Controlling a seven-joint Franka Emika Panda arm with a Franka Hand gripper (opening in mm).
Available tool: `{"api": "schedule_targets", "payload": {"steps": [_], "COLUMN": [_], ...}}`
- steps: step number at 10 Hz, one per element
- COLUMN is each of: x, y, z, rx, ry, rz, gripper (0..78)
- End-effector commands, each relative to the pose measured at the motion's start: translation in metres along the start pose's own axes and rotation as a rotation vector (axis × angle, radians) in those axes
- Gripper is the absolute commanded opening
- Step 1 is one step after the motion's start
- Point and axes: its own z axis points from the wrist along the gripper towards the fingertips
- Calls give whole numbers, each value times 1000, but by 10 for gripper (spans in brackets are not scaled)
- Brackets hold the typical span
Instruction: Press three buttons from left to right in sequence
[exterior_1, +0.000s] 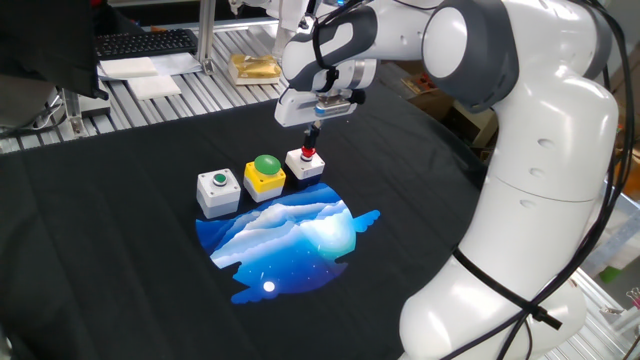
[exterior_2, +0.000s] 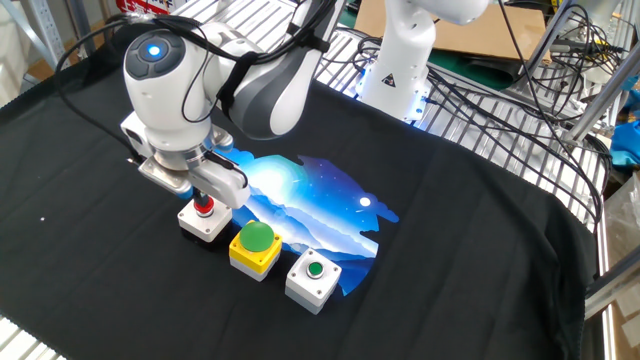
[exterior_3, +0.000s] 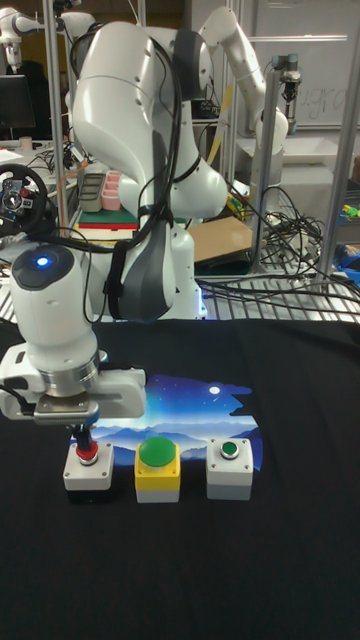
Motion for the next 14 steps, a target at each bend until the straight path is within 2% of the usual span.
{"api": "schedule_targets", "payload": {"steps": [1,11,14], "x": [-1,0,0], "y": [-1,-1,-1], "z": [1,6,13], "rx": [0,1,-3], "ry": [-4,-2,-1], "rz": [1,2,1], "gripper": [0,0,0]}}
